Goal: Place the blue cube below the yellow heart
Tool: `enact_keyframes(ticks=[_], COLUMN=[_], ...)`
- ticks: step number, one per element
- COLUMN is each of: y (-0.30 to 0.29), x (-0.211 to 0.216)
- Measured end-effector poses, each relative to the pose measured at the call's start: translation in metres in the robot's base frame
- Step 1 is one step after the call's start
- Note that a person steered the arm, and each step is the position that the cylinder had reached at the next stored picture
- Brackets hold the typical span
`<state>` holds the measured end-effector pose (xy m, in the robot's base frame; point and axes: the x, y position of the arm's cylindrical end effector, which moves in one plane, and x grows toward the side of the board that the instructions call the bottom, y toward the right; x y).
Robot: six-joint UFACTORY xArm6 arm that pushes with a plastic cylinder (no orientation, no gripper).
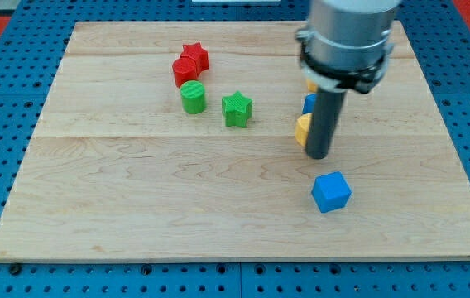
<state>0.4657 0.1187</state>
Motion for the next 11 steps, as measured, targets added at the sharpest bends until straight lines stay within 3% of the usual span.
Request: enact_keyframes(ticks=[1, 2, 3, 4, 5, 6, 7, 8, 9, 11], y=[0.001, 0.000, 0.054, 0.069, 0.044, -0.011, -0.031, -0.035, -0.002, -0.005], x=[-0.031, -0.025, 0.018, 0.089, 0.115, 0.097, 0.064, 0.060, 0.080, -0.008])
